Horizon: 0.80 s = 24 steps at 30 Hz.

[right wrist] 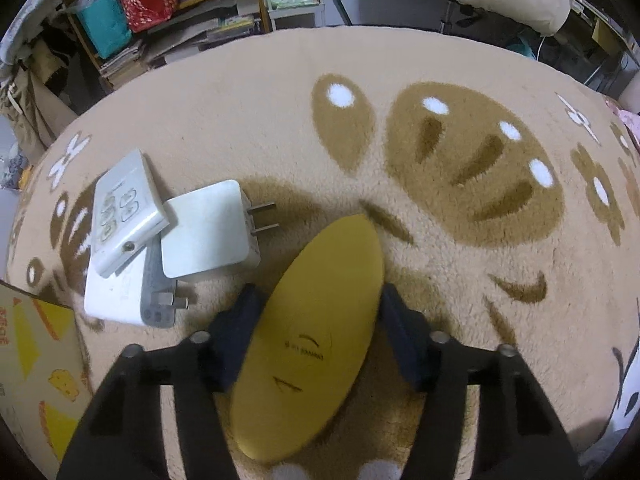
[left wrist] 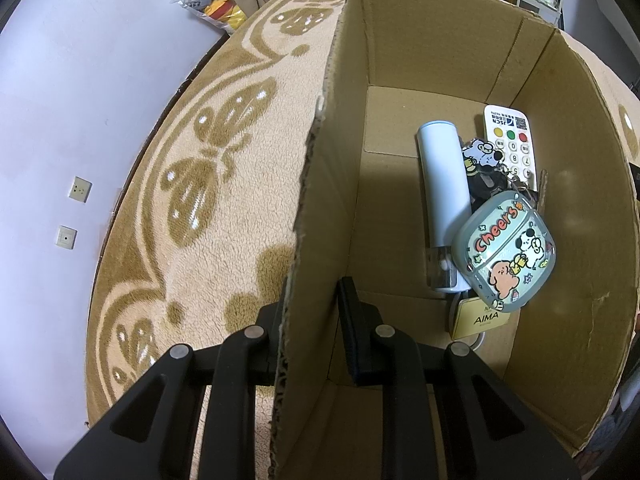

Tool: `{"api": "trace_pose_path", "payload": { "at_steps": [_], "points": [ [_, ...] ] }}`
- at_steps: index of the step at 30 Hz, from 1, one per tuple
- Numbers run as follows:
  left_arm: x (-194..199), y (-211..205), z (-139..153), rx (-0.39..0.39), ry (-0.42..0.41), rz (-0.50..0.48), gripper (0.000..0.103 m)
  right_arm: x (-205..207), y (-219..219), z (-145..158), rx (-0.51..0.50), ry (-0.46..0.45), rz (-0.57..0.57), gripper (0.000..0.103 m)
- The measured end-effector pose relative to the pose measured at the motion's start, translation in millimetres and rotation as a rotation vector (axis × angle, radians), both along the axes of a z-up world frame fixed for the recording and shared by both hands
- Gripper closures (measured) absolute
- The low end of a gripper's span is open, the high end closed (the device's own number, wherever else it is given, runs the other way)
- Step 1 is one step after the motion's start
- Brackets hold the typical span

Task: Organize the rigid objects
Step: 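Close the right gripper on the edge of the yellow oval lid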

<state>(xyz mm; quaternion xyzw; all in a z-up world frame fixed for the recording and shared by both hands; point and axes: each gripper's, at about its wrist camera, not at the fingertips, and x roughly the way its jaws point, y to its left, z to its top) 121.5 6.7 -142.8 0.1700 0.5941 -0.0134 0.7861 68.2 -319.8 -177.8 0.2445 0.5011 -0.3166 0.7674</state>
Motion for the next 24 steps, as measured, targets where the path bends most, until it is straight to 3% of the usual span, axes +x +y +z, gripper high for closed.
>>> {"api": "trace_pose_path", "payload": {
  "at_steps": [2,4,6,11,18,24],
  "points": [
    [0,0,0,0.001,0.0,0.0,0.083,-4,-2,2,0.021,-0.02,0.001,0.046],
    [0,0,0,0.004,0.0,-0.001,0.083,-9,-6,8,0.035,-0.055,-0.014,0.067],
    [0,0,0,0.005,0.0,0.0,0.083,-9,-13,12,0.055,-0.076,-0.014,0.075],
    [0,-1,0,0.007,-0.001,-0.002,0.083,-12,-20,10,0.113,-0.11,-0.032,0.078],
    [0,-1,0,0.009,-0.001,-0.002,0.083,-17,-19,23,0.148,-0.176,-0.01,0.092],
    [0,0,0,0.005,0.0,-0.001,0.083,-11,6,41,0.097,-0.21,0.083,0.097]
  ]
}}
